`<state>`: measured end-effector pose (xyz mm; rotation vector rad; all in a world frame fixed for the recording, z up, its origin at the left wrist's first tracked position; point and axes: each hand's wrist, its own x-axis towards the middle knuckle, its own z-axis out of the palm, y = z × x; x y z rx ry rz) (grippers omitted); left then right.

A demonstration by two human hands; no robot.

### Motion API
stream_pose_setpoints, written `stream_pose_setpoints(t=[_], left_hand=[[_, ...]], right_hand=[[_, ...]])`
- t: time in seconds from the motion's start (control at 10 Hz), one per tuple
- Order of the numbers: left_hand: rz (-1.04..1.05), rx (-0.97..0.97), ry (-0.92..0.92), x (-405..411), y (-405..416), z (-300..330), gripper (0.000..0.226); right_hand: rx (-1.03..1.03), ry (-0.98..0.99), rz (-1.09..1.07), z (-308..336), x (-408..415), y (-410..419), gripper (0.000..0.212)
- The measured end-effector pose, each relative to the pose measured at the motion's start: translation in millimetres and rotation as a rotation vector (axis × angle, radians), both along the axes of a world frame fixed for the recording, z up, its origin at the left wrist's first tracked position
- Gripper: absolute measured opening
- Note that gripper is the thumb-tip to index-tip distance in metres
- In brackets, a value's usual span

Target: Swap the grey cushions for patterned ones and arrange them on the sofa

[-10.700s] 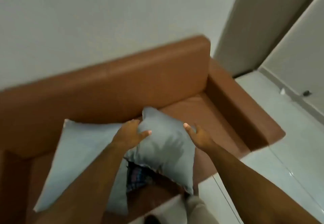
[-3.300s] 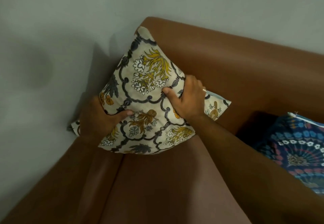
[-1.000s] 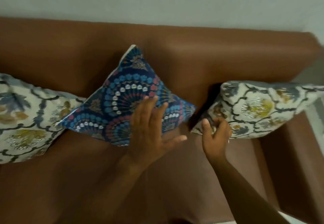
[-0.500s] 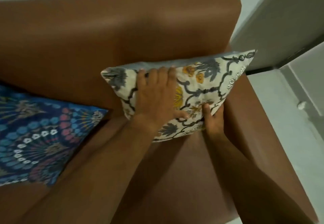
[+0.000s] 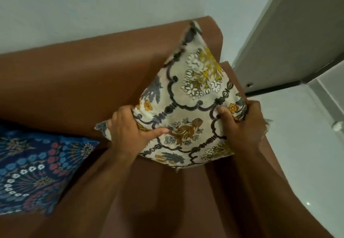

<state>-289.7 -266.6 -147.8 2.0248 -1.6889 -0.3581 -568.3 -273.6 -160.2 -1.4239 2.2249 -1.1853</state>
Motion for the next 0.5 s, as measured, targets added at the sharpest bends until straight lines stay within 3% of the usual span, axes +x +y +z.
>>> stream_pose_setpoints(t=[0.1,0.4,0.5], left_hand=[[-0.056,0.017,-0.088,-10,-12,-1,0.122],[-0.191,0.103,-0.220,15,2,33,0.131],[-0.219,0.129,-0.241,47,39,54,0.133]], right_hand=[[0.018,-0.033,0.049,-17,-9,6,0.080],[0.095,0.103,0.045,14,-4,12,0.080],[-0.024,0.127,0.105,39,25,44,0.080]])
